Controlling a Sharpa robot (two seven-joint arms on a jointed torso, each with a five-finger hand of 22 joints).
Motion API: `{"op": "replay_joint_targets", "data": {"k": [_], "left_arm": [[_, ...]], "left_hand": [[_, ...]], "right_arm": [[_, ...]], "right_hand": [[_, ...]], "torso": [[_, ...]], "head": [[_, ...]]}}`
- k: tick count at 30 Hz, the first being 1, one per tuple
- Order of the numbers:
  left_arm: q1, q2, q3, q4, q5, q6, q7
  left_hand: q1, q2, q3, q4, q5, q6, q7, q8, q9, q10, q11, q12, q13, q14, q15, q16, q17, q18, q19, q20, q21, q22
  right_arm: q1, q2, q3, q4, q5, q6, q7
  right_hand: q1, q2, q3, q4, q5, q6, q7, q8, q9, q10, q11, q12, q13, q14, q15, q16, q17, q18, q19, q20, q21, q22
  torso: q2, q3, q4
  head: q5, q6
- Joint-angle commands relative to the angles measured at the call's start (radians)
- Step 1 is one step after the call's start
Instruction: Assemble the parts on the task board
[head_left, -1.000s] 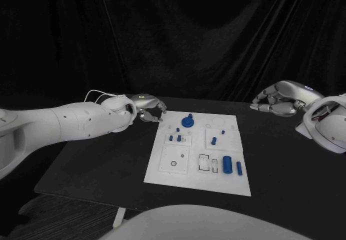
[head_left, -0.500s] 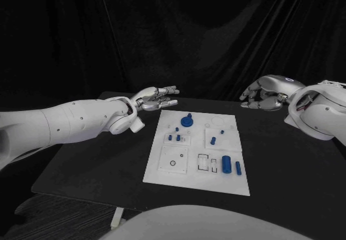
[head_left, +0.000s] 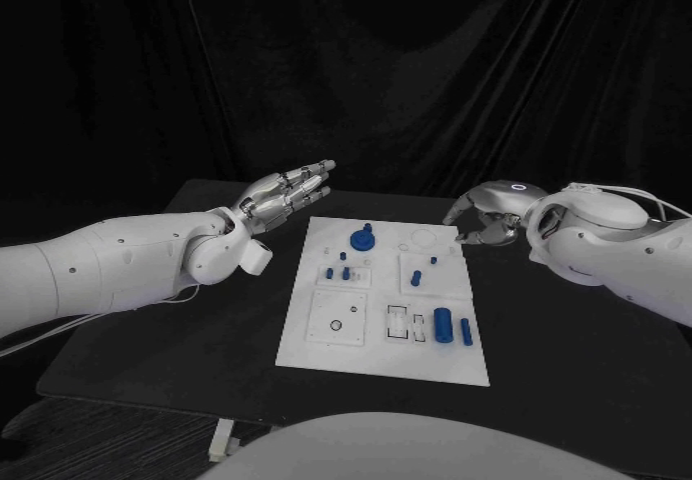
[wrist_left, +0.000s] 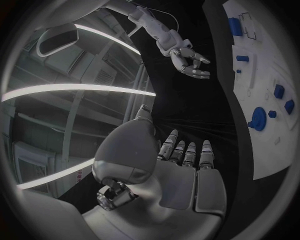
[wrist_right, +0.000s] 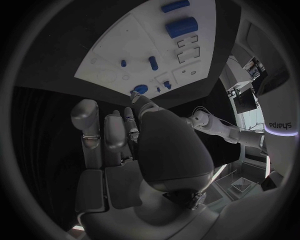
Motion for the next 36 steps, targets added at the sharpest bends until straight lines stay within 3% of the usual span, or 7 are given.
{"op": "replay_joint_targets", "data": {"k": [1, 2, 8, 12, 18, 28, 36], "left_arm": [[-0.003, -0.007, 0.001, 0.009, 0.063, 0.086, 0.119], [-0.004, -0.009, 0.001, 0.011, 0.063, 0.087, 0.120], [-0.007, -0.021, 0.001, 0.025, 0.065, 0.084, 0.117], [-0.008, -0.023, 0.001, 0.027, 0.065, 0.082, 0.110], [-0.011, -0.023, 0.001, 0.029, 0.065, 0.082, 0.104], [-0.014, -0.024, 0.001, 0.030, 0.065, 0.088, 0.100], [-0.019, -0.025, 0.001, 0.025, 0.065, 0.092, 0.101]], "left_hand": [[-0.005, 0.005, -0.008, -0.001, -0.002, -0.019, -0.003, -0.006, -0.002, -0.003, -0.009, -0.005, -0.002, 0.000, 0.014, -0.004, -0.001, -0.015, -0.002, 0.029, -0.006, -0.033], [-0.002, 0.008, -0.008, -0.001, -0.001, -0.036, -0.010, -0.008, -0.004, -0.004, -0.013, -0.008, -0.003, 0.000, 0.022, -0.004, -0.001, -0.013, -0.002, 0.047, -0.006, -0.036], [0.018, 0.028, -0.005, -0.004, 0.020, -0.040, -0.003, -0.008, -0.004, -0.004, -0.007, -0.007, -0.002, 0.000, 0.037, -0.004, -0.001, -0.006, -0.001, 0.078, -0.006, -0.033], [0.035, 0.037, -0.005, -0.005, 0.033, -0.037, 0.005, -0.007, -0.003, -0.003, 0.002, -0.005, -0.002, 0.000, 0.049, -0.004, -0.001, -0.002, -0.001, 0.095, -0.005, -0.031], [0.058, 0.046, -0.005, -0.008, 0.055, -0.041, 0.009, -0.007, -0.004, -0.002, 0.008, -0.002, -0.001, 0.000, 0.062, -0.004, -0.001, 0.004, 0.000, 0.115, -0.004, -0.024], [0.080, 0.056, -0.008, -0.009, 0.076, -0.022, 0.024, -0.004, -0.002, 0.001, 0.024, 0.003, 0.000, 0.000, 0.086, -0.004, -0.001, 0.010, 0.006, 0.132, 0.001, 0.007], [0.092, 0.057, -0.007, -0.014, 0.088, -0.012, 0.029, -0.002, 0.000, 0.000, 0.027, 0.002, 0.000, 0.000, 0.090, -0.004, -0.001, 0.010, 0.009, 0.138, 0.003, 0.015]], "right_arm": [[-0.019, 0.017, 0.001, -0.025, -0.078, -0.002, 0.046], [-0.025, 0.023, 0.001, -0.033, -0.080, -0.005, 0.051], [-0.049, 0.060, 0.001, -0.083, -0.087, -0.029, 0.080], [-0.058, 0.082, 0.001, -0.114, -0.088, -0.033, 0.090], [-0.069, 0.110, 0.001, -0.155, -0.089, -0.040, 0.095], [-0.095, 0.148, 0.001, -0.214, -0.089, -0.022, 0.066], [-0.110, 0.174, 0.001, -0.260, -0.089, 0.003, 0.038]], "right_hand": [[-0.008, -0.008, -0.006, 0.003, -0.016, 0.001, 0.006, -0.006, -0.003, 0.001, 0.005, 0.012, -0.008, -0.005, 0.002, -0.001, 0.000, 0.014, -0.005, 0.001, -0.008, 0.079], [-0.014, -0.008, -0.009, 0.007, -0.019, 0.002, 0.006, -0.007, -0.005, 0.005, 0.009, 0.017, -0.010, -0.004, 0.004, 0.003, 0.004, 0.013, -0.002, 0.003, -0.004, 0.080], [-0.038, 0.006, -0.013, 0.016, -0.013, 0.014, 0.020, -0.009, -0.012, 0.060, 0.031, 0.060, -0.030, 0.018, 0.017, 0.031, 0.035, 0.005, 0.028, 0.014, 0.037, 0.097], [-0.040, 0.014, -0.011, 0.009, -0.002, 0.014, 0.023, -0.013, -0.018, 0.094, 0.038, 0.076, -0.043, 0.028, 0.021, 0.042, 0.046, 0.002, 0.042, 0.017, 0.057, 0.105], [-0.037, 0.021, -0.006, -0.004, 0.007, 0.023, 0.030, -0.014, -0.022, 0.130, 0.039, 0.086, -0.059, 0.034, 0.024, 0.047, 0.051, 0.000, 0.052, 0.020, 0.068, 0.111], [-0.048, 0.025, 0.002, -0.013, 0.013, 0.043, 0.037, -0.011, -0.026, 0.219, 0.033, 0.106, -0.079, 0.034, 0.036, 0.046, 0.047, -0.001, 0.056, 0.029, 0.065, 0.115], [-0.053, 0.021, 0.004, -0.018, 0.013, 0.047, 0.042, -0.015, -0.030, 0.224, 0.036, 0.093, -0.093, 0.031, 0.037, 0.042, 0.038, 0.001, 0.053, 0.032, 0.054, 0.113]], "torso": [[0.005, -0.0094, 0.0099], [0.005, -0.0110, 0.0108], [0.002, -0.0197, 0.0161], [0.000, -0.0220, 0.0161], [-0.001, -0.0194, 0.0141], [-0.001, -0.0210, 0.0142], [-0.002, -0.0211, 0.0151]], "head": [[-0.015, 0.000], [-0.020, 0.000], [-0.039, 0.000], [-0.044, 0.000], [-0.043, 0.000], [-0.036, 0.000], [-0.029, 0.000]]}}
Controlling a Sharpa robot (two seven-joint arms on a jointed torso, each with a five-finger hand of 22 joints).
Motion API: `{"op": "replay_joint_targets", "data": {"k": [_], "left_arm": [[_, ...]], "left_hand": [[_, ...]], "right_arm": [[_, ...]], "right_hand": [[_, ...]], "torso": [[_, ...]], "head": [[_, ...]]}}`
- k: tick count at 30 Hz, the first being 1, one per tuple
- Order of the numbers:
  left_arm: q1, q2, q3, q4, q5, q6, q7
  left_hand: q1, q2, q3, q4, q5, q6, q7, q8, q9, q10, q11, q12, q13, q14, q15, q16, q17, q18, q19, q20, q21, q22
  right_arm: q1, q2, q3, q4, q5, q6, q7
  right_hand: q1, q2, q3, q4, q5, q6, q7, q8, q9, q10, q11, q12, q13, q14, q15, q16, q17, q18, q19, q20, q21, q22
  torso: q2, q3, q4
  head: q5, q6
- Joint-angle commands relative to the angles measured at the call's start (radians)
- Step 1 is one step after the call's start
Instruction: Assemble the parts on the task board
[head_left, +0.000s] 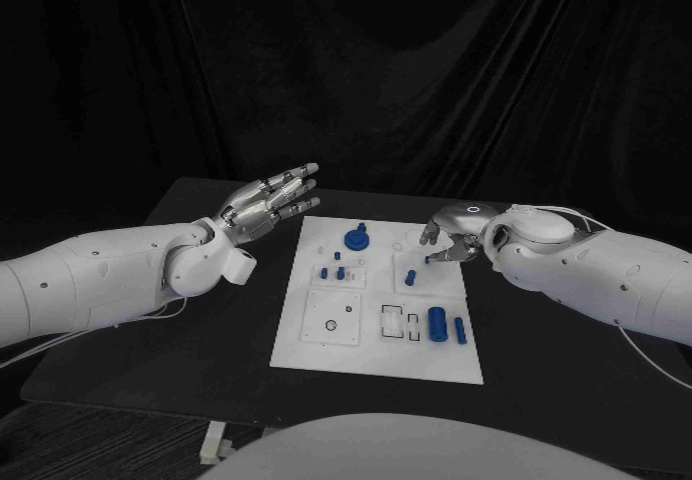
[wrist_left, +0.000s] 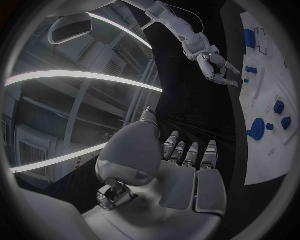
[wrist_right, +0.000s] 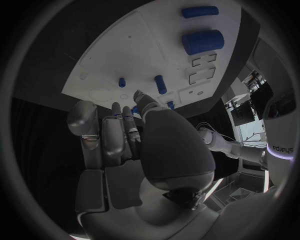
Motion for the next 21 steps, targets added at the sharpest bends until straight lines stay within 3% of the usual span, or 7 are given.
{"op": "replay_joint_targets", "data": {"k": [1, 8, 11, 21], "left_arm": [[-0.004, 0.000, 0.001, -0.002, 0.012, 0.017, 0.077], [-0.007, -0.003, 0.001, -0.004, 0.012, 0.023, 0.069], [-0.008, -0.004, 0.001, -0.005, 0.012, 0.024, 0.065], [-0.012, -0.003, 0.001, -0.007, 0.011, 0.030, 0.060]], "left_hand": [[0.014, 0.004, 0.001, -0.007, 0.009, 0.016, 0.011, 0.005, 0.003, 0.002, 0.009, 0.007, 0.001, 0.000, 0.008, -0.004, -0.002, 0.011, 0.003, 0.010, 0.004, 0.005], [0.032, 0.007, 0.002, -0.016, 0.028, 0.042, 0.028, 0.012, 0.006, 0.007, 0.027, 0.014, 0.003, 0.000, 0.018, -0.004, -0.002, 0.011, 0.010, 0.018, 0.008, 0.021], [0.051, 0.010, 0.003, -0.025, 0.046, 0.083, 0.049, 0.023, 0.011, 0.020, 0.049, 0.037, 0.008, 0.004, 0.023, 0.001, 0.001, 0.011, 0.017, 0.023, 0.010, 0.030], [0.069, 0.010, 0.004, -0.031, 0.060, 0.082, 0.053, 0.026, 0.011, 0.022, 0.053, 0.042, 0.009, 0.009, 0.030, 0.005, 0.004, 0.011, 0.023, 0.027, 0.012, 0.038]], "right_arm": [[-0.008, 0.011, 0.001, -0.023, -0.011, 0.018, -0.037], [-0.021, 0.030, 0.001, -0.056, -0.011, 0.022, -0.040], [-0.026, 0.036, 0.001, -0.064, -0.011, 0.016, -0.036], [-0.041, 0.055, 0.001, -0.093, -0.011, 0.005, -0.013]], "right_hand": [[-0.011, -0.001, 0.001, -0.010, 0.003, 0.001, -0.004, -0.005, -0.003, 0.004, 0.003, -0.010, -0.006, -0.005, 0.006, -0.003, -0.006, 0.003, -0.002, 0.007, -0.011, 0.112], [-0.013, 0.001, 0.007, -0.018, 0.004, 0.022, -0.005, 0.001, -0.002, -0.010, 0.003, -0.027, -0.020, -0.014, -0.003, -0.013, -0.020, 0.007, -0.011, 0.001, -0.034, 0.108], [-0.013, 0.003, 0.012, -0.024, 0.006, 0.037, -0.012, 0.005, 0.001, -0.026, -0.004, -0.032, -0.026, -0.031, -0.010, -0.032, -0.046, 0.013, -0.029, -0.005, -0.074, 0.100], [-0.016, 0.009, 0.021, -0.029, 0.018, 0.047, -0.015, 0.007, 0.007, -0.022, -0.010, -0.019, -0.025, -0.039, -0.015, -0.033, -0.048, 0.013, -0.036, -0.010, -0.084, 0.099]], "torso": [[-0.001, -0.0001, 0.0014], [0.000, -0.0012, 0.0015], [0.000, -0.0014, 0.0017], [-0.001, -0.0016, 0.0019]], "head": [[0.000, 0.000], [0.004, 0.000], [0.005, 0.000], [0.005, 0.000]]}}
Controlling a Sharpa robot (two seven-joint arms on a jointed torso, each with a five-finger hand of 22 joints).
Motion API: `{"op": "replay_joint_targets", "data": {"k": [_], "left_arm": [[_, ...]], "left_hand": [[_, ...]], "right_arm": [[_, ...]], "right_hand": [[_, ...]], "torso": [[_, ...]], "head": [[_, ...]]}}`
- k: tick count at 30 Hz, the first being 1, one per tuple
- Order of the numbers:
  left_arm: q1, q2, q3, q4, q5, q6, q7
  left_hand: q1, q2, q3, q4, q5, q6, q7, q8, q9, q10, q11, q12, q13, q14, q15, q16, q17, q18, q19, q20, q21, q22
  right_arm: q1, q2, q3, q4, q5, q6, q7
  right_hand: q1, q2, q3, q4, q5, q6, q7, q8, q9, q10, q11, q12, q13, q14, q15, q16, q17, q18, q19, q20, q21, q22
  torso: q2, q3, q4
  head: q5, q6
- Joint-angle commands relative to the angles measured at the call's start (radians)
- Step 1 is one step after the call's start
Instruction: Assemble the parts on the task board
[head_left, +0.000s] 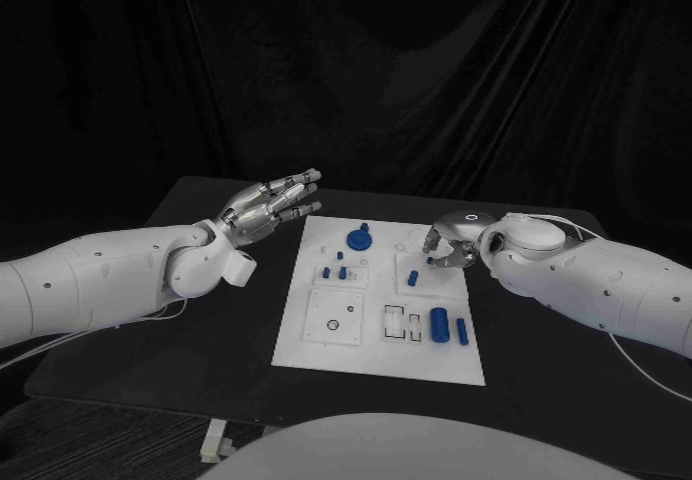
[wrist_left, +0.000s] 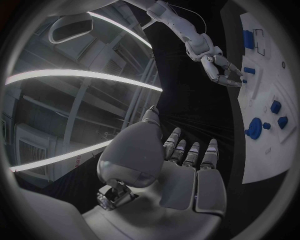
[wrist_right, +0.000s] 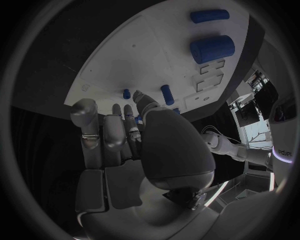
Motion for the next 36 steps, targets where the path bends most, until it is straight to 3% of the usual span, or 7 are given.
{"op": "replay_joint_targets", "data": {"k": [1, 8, 9, 13, 17, 21, 36], "left_arm": [[-0.002, 0.002, 0.001, -0.001, 0.010, 0.016, 0.059], [-0.006, 0.003, 0.001, -0.002, 0.010, 0.020, 0.056], [-0.006, 0.003, 0.001, -0.002, 0.010, 0.021, 0.056], [-0.008, 0.003, 0.001, -0.003, 0.010, 0.023, 0.053], [-0.009, 0.002, 0.001, -0.003, 0.010, 0.023, 0.053], [-0.011, 0.001, 0.001, -0.003, 0.010, 0.023, 0.052], [-0.018, 0.006, 0.001, -0.008, 0.010, 0.031, 0.048]], "left_hand": [[0.011, 0.000, 0.000, -0.005, 0.006, 0.001, 0.001, 0.006, 0.000, 0.002, 0.008, 0.003, 0.001, 0.000, 0.007, 0.006, 0.001, 0.011, 0.004, 0.008, 0.005, 0.003], [0.030, -0.001, 0.002, -0.019, 0.012, 0.004, 0.004, 0.009, 0.000, 0.002, 0.010, 0.006, 0.002, 0.003, 0.013, 0.009, 0.003, 0.011, 0.008, 0.010, 0.006, 0.008], [0.034, -0.001, 0.003, -0.022, 0.015, 0.004, 0.005, 0.010, 0.000, 0.002, 0.011, 0.007, 0.002, 0.004, 0.014, 0.010, 0.003, 0.011, 0.010, 0.012, 0.007, 0.012], [0.045, 0.000, 0.005, -0.033, 0.025, 0.004, 0.007, 0.011, 0.000, 0.003, 0.013, 0.010, 0.002, 0.008, 0.020, 0.014, 0.005, 0.011, 0.018, 0.016, 0.011, 0.022], [0.064, 0.001, 0.008, -0.053, 0.036, 0.016, 0.012, 0.016, 0.002, 0.004, 0.016, 0.014, 0.003, 0.011, 0.020, 0.018, 0.006, 0.011, 0.025, 0.017, 0.013, 0.027], [0.075, 0.002, 0.011, -0.065, 0.046, 0.022, 0.014, 0.020, 0.003, 0.005, 0.018, 0.018, 0.003, 0.014, 0.021, 0.022, 0.007, 0.010, 0.030, 0.017, 0.015, 0.031], [0.094, 0.010, 0.018, -0.093, 0.069, 0.038, 0.024, 0.028, 0.005, 0.011, 0.027, 0.030, 0.006, 0.031, 0.036, 0.040, 0.013, 0.009, 0.048, 0.020, 0.021, 0.047]], "right_arm": [[-0.006, 0.005, 0.001, -0.011, -0.009, -0.007, 0.003], [-0.016, 0.020, 0.001, -0.037, -0.008, -0.021, 0.027], [-0.017, 0.022, 0.001, -0.039, -0.008, -0.020, 0.029], [-0.022, 0.030, 0.001, -0.052, -0.008, -0.026, 0.041], [-0.027, 0.035, 0.001, -0.062, -0.008, -0.034, 0.049], [-0.033, 0.041, 0.001, -0.075, -0.008, -0.043, 0.056], [-0.043, 0.052, 0.001, -0.092, -0.008, -0.056, 0.068]], "right_hand": [[-0.008, 0.003, 0.009, -0.009, 0.035, 0.007, -0.002, 0.001, 0.003, 0.013, 0.001, 0.013, 0.003, -0.006, -0.001, 0.003, 0.003, 0.013, -0.005, -0.002, 0.001, 0.099], [-0.011, -0.001, 0.052, -0.022, 0.144, 0.014, 0.000, -0.002, 0.010, 0.011, 0.001, 0.019, -0.002, -0.009, -0.004, 0.004, 0.002, 0.011, -0.003, -0.005, 0.002, 0.102], [-0.012, -0.001, 0.070, -0.025, 0.181, 0.018, -0.001, -0.002, 0.013, 0.014, 0.001, 0.020, -0.003, -0.010, -0.004, 0.005, 0.002, 0.011, -0.003, -0.005, 0.003, 0.103], [-0.015, -0.003, 0.091, -0.030, 0.202, 0.025, 0.002, 0.000, 0.017, 0.024, 0.001, 0.023, -0.005, -0.010, -0.003, 0.007, 0.004, 0.011, -0.001, -0.006, 0.008, 0.104], [-0.017, -0.006, 0.115, -0.039, 0.204, 0.044, 0.013, 0.010, 0.027, 0.053, -0.003, 0.029, -0.007, -0.007, -0.005, 0.010, 0.007, 0.009, 0.003, -0.008, 0.019, 0.107], [-0.018, -0.014, 0.141, -0.053, 0.170, 0.065, 0.018, 0.021, 0.043, 0.084, -0.003, 0.020, -0.014, -0.007, -0.004, 0.010, 0.006, 0.008, 0.005, -0.007, 0.027, 0.108], [-0.018, -0.019, 0.167, -0.076, 0.098, 0.095, 0.020, 0.039, 0.077, 0.175, -0.012, 0.001, -0.018, -0.001, 0.002, 0.014, 0.009, 0.004, 0.014, -0.002, 0.051, 0.113]], "torso": [[0.000, 0.0001, 0.0004], [0.000, 0.0000, -0.0004], [0.000, 0.0000, -0.0004], [0.001, 0.0002, 0.0000], [0.000, 0.0001, -0.0002], [0.000, -0.0005, -0.0004], [0.000, -0.0004, 0.0004]], "head": [[-0.002, 0.000], [0.005, 0.000], [0.004, 0.000], [-0.002, 0.000], [-0.005, 0.000], [-0.004, 0.000], [-0.001, 0.000]]}}
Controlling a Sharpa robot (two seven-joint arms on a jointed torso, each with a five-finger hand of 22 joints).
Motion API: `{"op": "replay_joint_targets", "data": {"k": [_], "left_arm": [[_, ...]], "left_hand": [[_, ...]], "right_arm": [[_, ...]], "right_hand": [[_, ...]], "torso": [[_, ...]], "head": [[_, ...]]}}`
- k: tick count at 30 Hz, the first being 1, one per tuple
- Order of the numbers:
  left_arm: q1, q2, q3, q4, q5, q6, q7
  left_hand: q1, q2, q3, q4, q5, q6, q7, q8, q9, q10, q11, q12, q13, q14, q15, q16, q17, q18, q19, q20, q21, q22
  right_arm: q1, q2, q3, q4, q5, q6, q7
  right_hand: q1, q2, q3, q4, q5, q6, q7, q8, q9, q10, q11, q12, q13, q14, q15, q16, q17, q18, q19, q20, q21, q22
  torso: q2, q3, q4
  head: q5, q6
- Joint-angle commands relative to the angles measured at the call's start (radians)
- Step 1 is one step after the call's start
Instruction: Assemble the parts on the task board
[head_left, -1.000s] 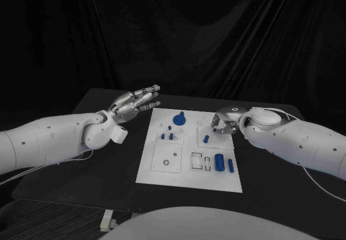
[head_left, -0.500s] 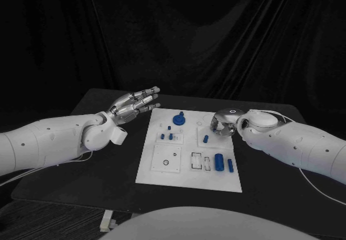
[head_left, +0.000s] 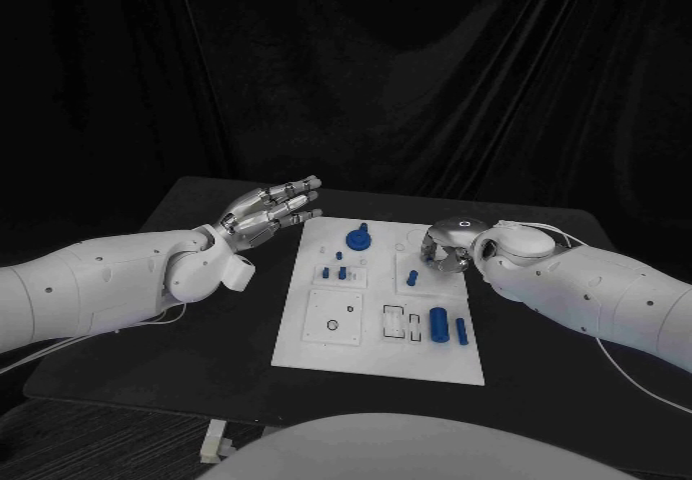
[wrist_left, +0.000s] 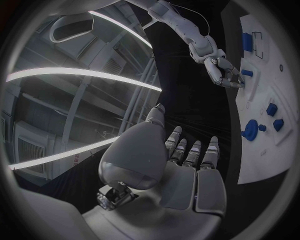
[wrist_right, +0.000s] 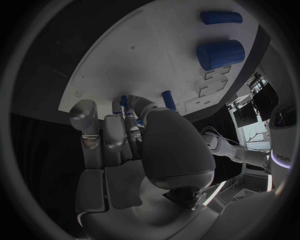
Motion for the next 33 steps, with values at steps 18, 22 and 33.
{"op": "replay_joint_targets", "data": {"k": [18, 22, 33], "left_arm": [[-0.005, 0.002, 0.001, -0.008, 0.009, 0.012, 0.037], [-0.005, 0.002, 0.001, -0.009, 0.009, 0.015, 0.035], [-0.007, -0.001, 0.001, -0.009, 0.009, 0.018, 0.029]], "left_hand": [[0.021, 0.002, 0.002, -0.032, 0.032, 0.032, 0.011, 0.017, 0.005, 0.010, 0.021, 0.022, 0.004, 0.021, 0.013, 0.025, 0.006, 0.006, 0.029, 0.003, 0.012, 0.015], [0.022, 0.003, 0.003, -0.035, 0.035, 0.037, 0.012, 0.019, 0.005, 0.011, 0.022, 0.023, 0.004, 0.022, 0.014, 0.026, 0.006, 0.006, 0.030, 0.003, 0.013, 0.015], [0.024, 0.004, 0.005, -0.041, 0.042, 0.046, 0.015, 0.022, 0.007, 0.011, 0.025, 0.025, 0.004, 0.024, 0.015, 0.029, 0.006, 0.004, 0.033, 0.003, 0.014, 0.016]], "right_arm": [[-0.003, -0.024, 0.000, 0.030, -0.008, -0.093, 0.014], [0.004, -0.036, 0.000, 0.050, -0.008, -0.097, 0.007], [0.059, -0.095, 0.000, 0.162, -0.008, -0.107, -0.021]], "right_hand": [[0.044, -0.003, 0.014, -0.044, -0.020, 0.069, 0.007, 0.046, 0.057, 0.107, -0.008, -0.036, -0.002, -0.001, 0.007, -0.011, -0.021, 0.001, 0.012, 0.000, 0.026, 0.118], [0.044, -0.005, 0.013, -0.045, -0.020, 0.068, 0.008, 0.046, 0.058, 0.109, -0.008, -0.038, -0.003, -0.003, 0.007, -0.014, -0.026, 0.002, 0.011, 0.000, 0.024, 0.117], [0.046, -0.007, 0.013, -0.048, -0.020, 0.065, 0.011, 0.043, 0.059, 0.113, -0.007, -0.042, -0.003, -0.005, 0.008, -0.019, -0.033, 0.004, 0.008, -0.001, 0.015, 0.115]], "torso": [[-0.002, -0.0008, -0.0010], [-0.002, -0.0008, -0.0014], [-0.003, -0.0020, -0.0008]], "head": [[0.010, 0.000], [0.014, 0.000], [0.027, 0.000]]}}
